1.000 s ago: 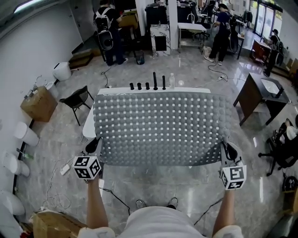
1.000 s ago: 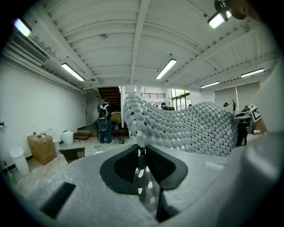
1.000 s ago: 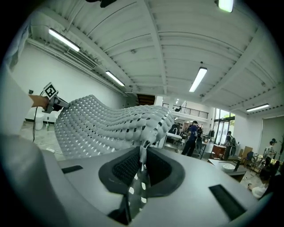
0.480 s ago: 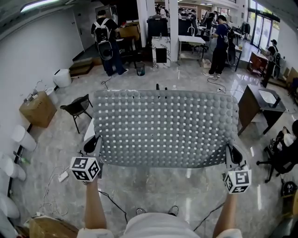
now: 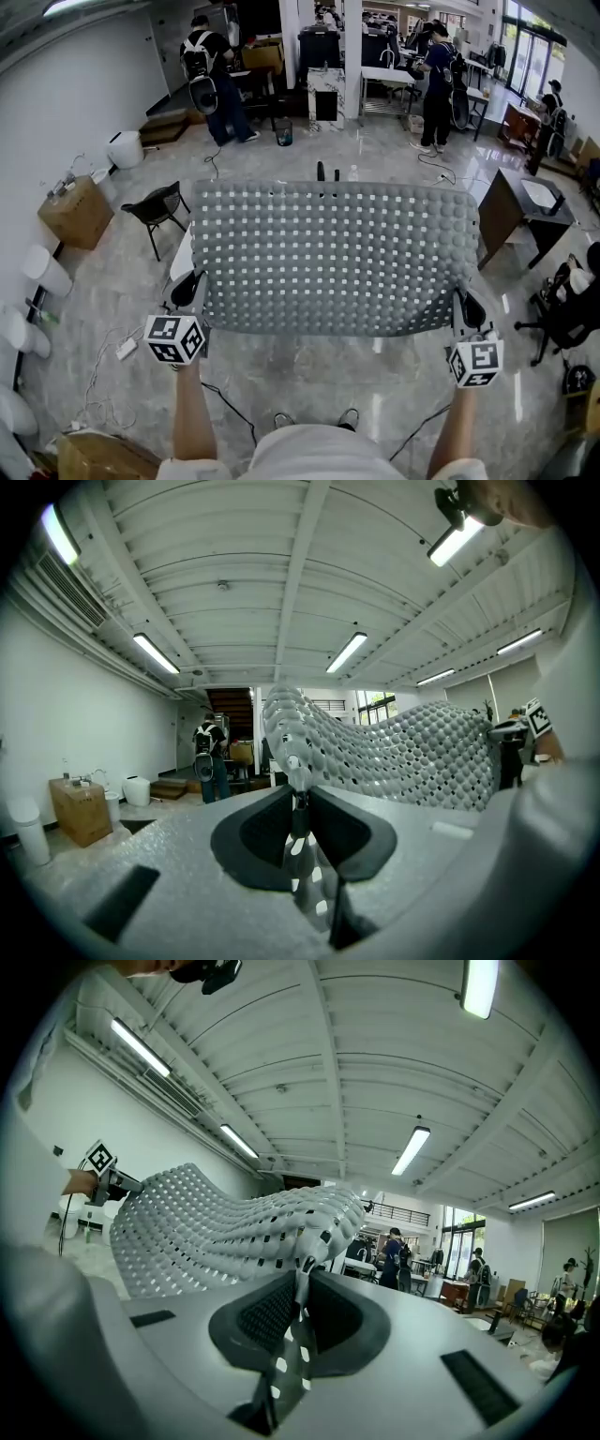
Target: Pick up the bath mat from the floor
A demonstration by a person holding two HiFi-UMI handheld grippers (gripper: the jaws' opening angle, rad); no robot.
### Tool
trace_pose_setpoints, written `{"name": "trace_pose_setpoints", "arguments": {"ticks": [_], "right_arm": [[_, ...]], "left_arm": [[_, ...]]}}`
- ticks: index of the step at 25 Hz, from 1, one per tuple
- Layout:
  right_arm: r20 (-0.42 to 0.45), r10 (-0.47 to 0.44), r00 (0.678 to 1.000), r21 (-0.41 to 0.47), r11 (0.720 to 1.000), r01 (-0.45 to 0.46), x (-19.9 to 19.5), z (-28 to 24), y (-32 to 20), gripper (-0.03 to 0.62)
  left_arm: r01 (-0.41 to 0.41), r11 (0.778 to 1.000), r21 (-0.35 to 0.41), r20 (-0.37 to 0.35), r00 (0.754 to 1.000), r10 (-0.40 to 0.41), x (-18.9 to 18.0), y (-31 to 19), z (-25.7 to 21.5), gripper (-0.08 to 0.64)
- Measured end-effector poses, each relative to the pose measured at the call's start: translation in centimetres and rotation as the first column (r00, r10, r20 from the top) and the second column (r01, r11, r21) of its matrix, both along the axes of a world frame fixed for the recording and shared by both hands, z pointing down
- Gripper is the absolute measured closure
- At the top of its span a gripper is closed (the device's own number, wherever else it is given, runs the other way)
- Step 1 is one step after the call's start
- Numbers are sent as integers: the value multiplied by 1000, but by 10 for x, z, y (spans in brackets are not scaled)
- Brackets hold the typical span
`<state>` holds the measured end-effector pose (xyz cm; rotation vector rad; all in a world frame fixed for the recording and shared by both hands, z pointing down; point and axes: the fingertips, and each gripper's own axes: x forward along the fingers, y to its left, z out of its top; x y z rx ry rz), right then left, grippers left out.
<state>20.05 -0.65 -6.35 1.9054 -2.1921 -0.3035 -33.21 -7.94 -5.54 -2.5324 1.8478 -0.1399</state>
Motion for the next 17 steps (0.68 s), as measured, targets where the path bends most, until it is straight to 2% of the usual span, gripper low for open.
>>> {"name": "trace_pose_setpoints", "arguments": {"ticks": [17], "right_arm": [[-6, -26, 1000, 28, 999, 26, 8, -12, 13, 555]], "left_arm": [[2, 1000, 31, 8, 1000, -2, 13, 15, -11, 502]]}}
